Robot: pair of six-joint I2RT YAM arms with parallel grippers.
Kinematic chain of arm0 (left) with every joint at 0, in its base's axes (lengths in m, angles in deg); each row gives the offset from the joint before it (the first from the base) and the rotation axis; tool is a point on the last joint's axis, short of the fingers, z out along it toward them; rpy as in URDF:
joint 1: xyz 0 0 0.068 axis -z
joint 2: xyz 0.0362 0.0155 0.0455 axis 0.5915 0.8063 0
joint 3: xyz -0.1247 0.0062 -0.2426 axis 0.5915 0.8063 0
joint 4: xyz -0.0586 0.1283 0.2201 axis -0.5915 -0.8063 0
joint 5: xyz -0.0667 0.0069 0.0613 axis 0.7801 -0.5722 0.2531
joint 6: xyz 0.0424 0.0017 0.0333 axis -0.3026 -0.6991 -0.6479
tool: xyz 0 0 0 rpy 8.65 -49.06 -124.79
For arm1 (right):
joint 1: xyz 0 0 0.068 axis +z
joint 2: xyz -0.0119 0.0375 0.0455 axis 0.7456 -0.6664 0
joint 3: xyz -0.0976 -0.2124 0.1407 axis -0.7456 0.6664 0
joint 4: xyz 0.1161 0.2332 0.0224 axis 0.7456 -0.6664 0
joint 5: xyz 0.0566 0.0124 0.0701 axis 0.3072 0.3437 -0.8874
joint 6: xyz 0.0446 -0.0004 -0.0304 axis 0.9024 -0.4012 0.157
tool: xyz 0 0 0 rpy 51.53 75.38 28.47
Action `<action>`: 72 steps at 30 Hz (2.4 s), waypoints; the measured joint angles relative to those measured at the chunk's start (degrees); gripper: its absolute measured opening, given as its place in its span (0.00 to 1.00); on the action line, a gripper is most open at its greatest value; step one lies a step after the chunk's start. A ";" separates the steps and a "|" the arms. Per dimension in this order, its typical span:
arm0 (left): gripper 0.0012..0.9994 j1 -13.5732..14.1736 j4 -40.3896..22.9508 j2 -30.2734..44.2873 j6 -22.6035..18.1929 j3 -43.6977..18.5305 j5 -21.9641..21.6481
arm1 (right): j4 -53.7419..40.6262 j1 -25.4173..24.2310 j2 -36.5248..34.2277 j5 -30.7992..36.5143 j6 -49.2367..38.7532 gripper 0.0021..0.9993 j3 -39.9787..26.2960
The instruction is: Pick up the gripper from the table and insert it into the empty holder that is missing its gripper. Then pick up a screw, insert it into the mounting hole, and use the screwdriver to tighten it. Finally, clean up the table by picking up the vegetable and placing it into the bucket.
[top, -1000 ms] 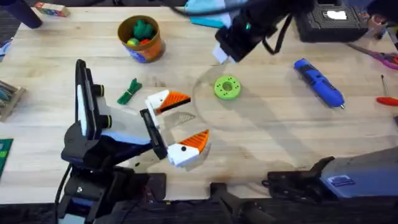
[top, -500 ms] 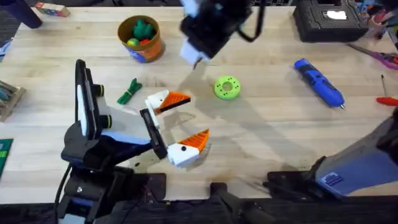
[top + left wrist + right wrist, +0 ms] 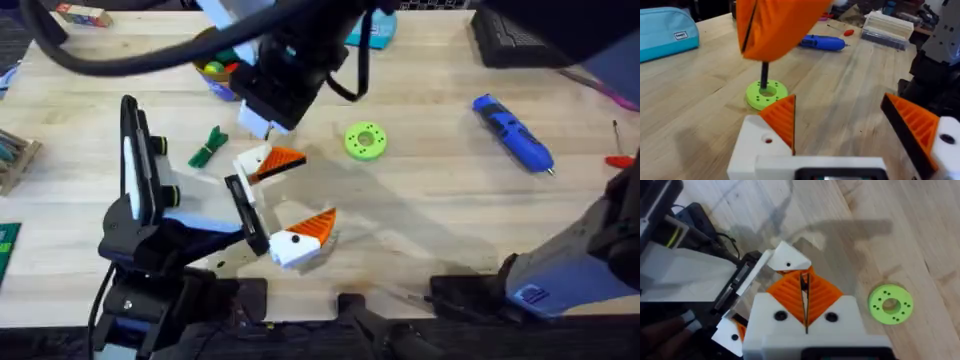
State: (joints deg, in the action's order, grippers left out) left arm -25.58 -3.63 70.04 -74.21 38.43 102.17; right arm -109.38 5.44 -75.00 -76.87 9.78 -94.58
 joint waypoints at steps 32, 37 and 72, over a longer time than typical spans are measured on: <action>0.98 0.00 0.00 0.00 -0.02 0.00 0.00 | 0.14 1.68 -3.79 -3.15 -0.02 0.00 -0.02; 0.98 0.00 0.00 0.00 -0.16 0.00 0.02 | -0.07 1.68 -3.83 -2.97 -0.04 0.00 -0.02; 0.98 0.00 -0.06 0.04 0.22 0.00 0.02 | 0.01 1.68 -5.93 -3.04 -0.22 0.00 -0.28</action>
State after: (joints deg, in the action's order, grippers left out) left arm -25.58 -3.69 70.08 -73.99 38.43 102.20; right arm -109.38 7.12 -80.93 -79.91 9.56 -94.86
